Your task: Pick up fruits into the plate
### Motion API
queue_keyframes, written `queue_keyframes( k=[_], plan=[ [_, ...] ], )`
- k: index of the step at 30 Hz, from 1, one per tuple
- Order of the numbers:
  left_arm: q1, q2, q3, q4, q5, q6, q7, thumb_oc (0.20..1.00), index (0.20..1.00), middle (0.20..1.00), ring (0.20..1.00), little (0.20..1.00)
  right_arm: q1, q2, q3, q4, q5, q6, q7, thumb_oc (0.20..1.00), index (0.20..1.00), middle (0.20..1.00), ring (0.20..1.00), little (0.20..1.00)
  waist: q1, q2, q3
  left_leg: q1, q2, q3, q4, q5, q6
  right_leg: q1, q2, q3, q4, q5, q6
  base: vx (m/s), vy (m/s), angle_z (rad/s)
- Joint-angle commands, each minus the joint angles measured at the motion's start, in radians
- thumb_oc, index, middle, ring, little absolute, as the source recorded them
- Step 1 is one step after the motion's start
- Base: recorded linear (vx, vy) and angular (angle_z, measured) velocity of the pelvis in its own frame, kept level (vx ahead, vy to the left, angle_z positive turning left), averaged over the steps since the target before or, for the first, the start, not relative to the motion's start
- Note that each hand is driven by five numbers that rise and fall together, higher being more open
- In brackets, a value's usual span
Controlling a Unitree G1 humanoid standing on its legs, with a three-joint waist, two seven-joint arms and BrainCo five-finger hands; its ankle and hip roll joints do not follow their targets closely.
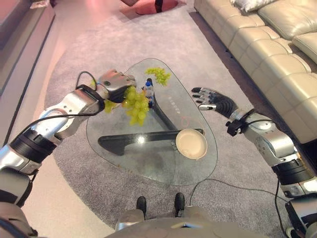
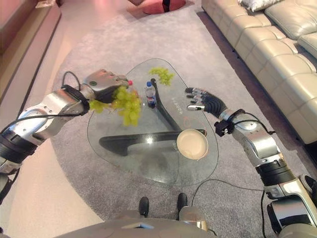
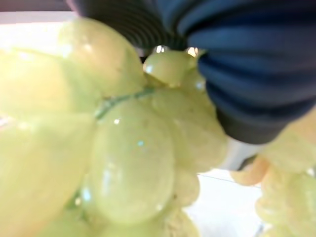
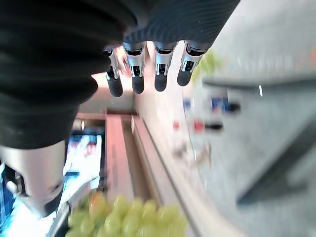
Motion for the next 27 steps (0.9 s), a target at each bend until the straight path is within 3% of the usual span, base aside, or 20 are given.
queue_keyframes(
  k=[1,10,27],
  plan=[
    [-0.143,-0.006,-0.038,-0.009,0.017,-0.044,0.024,0.2,0.2,0.2,0.2,0.2,-0.041,0.016,0.033,-0.043,0.157,0.038,0.053,1.0,1.0,1.0,1.0,1.0,0.015,-0.009,-0.118,0.001,-0.05,0.034,0.062,-0.128,0.02,0.026,-0.025,-0.038,0.056,-0.076,0.053,0.03,-0.002,0.07],
    [-0.251,-0.025,-0.14,-0.048,0.051,-0.109,0.088,0.2,0.2,0.2,0.2,0.2,-0.068,0.122,0.102,-0.085,0.543,0.203,0.013,1.0,1.0,1.0,1.0,1.0,0.025,-0.004,-0.137,0.015,-0.051,0.036,0.053,-0.128,0.019,0.046,-0.027,-0.056,0.041,-0.077,0.056,0.01,-0.001,0.05],
    [-0.291,-0.07,-0.152,-0.065,0.023,-0.109,0.102,0.2,0.2,0.2,0.2,0.2,-0.082,0.208,0.189,-0.173,0.674,0.252,-0.019,1.0,1.0,1.0,1.0,1.0,0.027,-0.002,-0.147,0.014,-0.052,0.037,0.047,-0.11,0.02,0.048,-0.025,-0.046,0.026,-0.06,0.057,-0.01,-0.003,0.0]
  ],
)
